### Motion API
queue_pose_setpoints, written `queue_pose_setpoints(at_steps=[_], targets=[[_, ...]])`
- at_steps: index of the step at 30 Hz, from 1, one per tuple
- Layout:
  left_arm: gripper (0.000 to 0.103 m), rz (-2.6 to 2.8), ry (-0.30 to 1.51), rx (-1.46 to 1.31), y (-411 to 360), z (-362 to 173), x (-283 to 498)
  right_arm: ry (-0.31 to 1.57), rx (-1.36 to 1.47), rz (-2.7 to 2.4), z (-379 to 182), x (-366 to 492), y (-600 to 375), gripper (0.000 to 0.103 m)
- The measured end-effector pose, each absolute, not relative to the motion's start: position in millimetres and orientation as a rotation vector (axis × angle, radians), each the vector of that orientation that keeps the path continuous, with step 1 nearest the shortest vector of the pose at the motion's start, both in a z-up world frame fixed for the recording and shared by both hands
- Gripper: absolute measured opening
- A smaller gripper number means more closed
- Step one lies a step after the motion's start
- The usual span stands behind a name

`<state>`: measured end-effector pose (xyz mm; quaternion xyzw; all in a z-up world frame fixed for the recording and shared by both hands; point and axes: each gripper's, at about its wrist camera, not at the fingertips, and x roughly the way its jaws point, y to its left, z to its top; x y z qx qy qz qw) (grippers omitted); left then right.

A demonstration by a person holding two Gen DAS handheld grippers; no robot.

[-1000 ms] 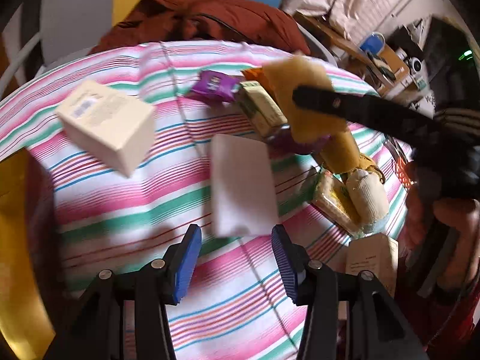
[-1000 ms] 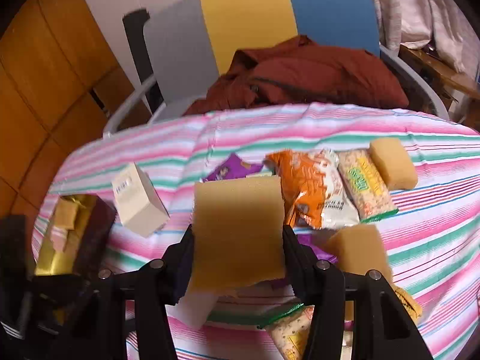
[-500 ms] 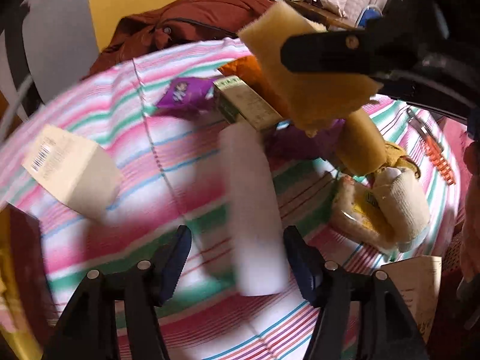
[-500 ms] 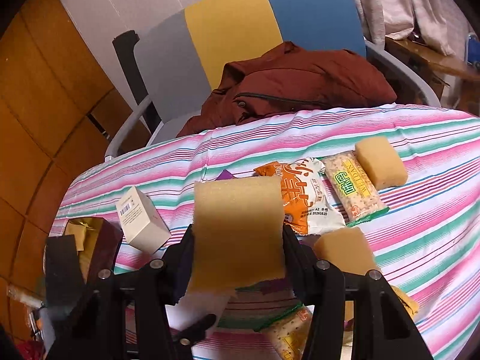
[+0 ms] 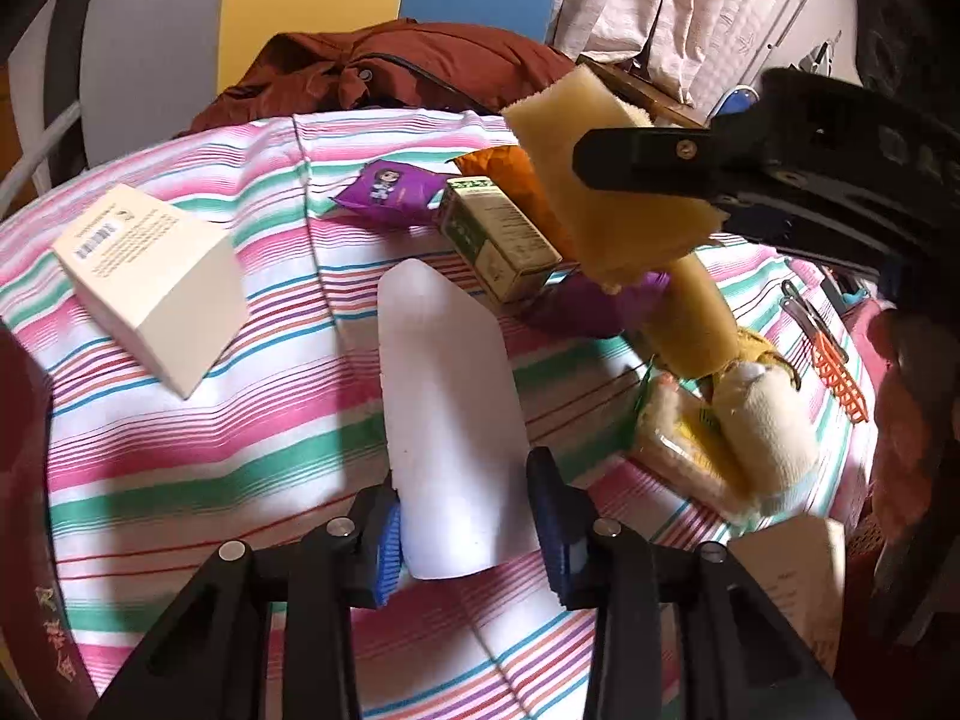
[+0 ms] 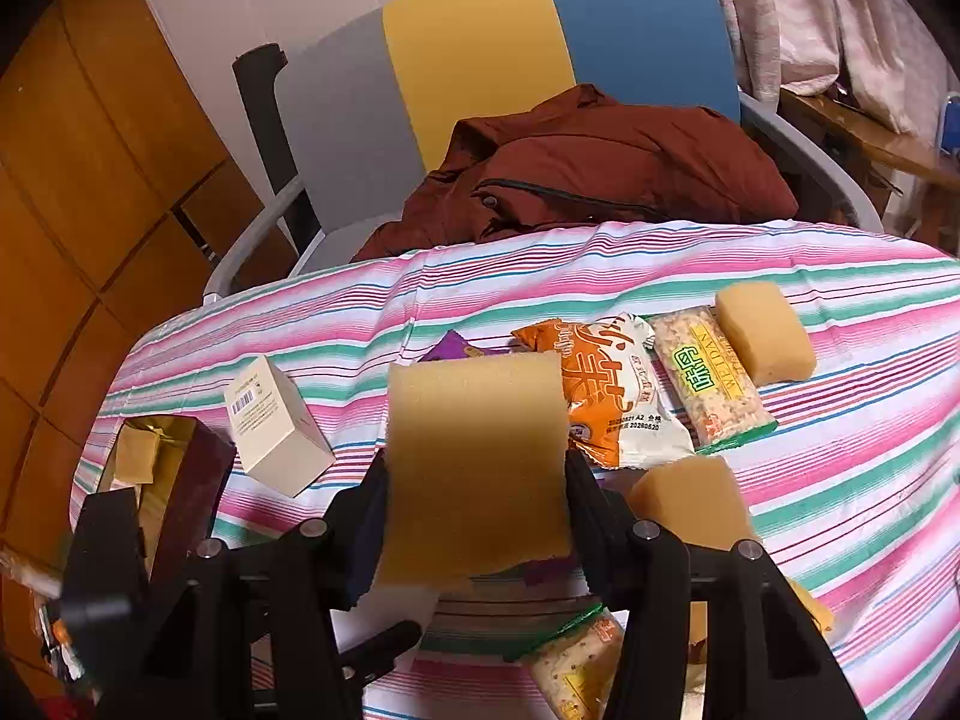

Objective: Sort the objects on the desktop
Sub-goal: 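Grasp the white bar sponge with the left tool while the right grasps another tan sponge, then lower the white sponge and tan sponge into the gold tray and open both tools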

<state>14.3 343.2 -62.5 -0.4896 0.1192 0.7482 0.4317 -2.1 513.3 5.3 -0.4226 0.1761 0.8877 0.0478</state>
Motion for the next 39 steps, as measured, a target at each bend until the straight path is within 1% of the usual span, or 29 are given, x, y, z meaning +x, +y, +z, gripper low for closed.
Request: queue_pose_setpoints(at_steps=[3, 5, 7, 10, 13, 19, 22, 25, 32, 34, 39], targets=[[0.036, 1.875, 0.304, -1.182, 331, -62, 19, 0.548, -1.312, 2.709, 1, -3, 511, 0.054], [0.035, 1.855, 0.263, -1.181, 321, -63, 20, 0.589, -1.338, 2.716, -3, -4, 509, 0.054], [0.03, 1.832, 0.201, -1.194, 313, -61, 18, 0.623, -1.359, 2.726, -5, -4, 506, 0.054], [0.026, 1.839, 0.167, -1.178, 298, -60, 24, 0.629, -1.376, 2.747, -7, -4, 499, 0.054], [0.019, 1.855, 0.152, -1.158, 281, -59, 31, 0.572, -1.404, 2.754, -9, -6, 490, 0.054], [0.019, 1.864, 0.094, -1.13, 248, -47, 41, 0.54, -1.447, 2.766, -16, -8, 481, 0.054], [0.019, 1.853, 0.064, -1.13, 237, -46, 43, 0.485, -1.45, 2.774, -17, -8, 476, 0.054], [0.019, 1.83, -0.009, -1.153, 225, -46, 39, 0.448, -1.42, 2.806, -13, -8, 473, 0.054], [0.019, 1.86, -0.106, -1.128, 182, -25, 25, 0.303, -1.374, 2.857, 3, -7, 449, 0.054], [0.019, 1.869, -0.147, -1.132, 166, -20, 19, 0.3, -1.369, 2.869, 7, -7, 441, 0.054], [0.019, 1.965, -0.203, -1.137, 127, -8, -6, 0.358, -1.389, 2.954, 27, -10, 405, 0.054]])
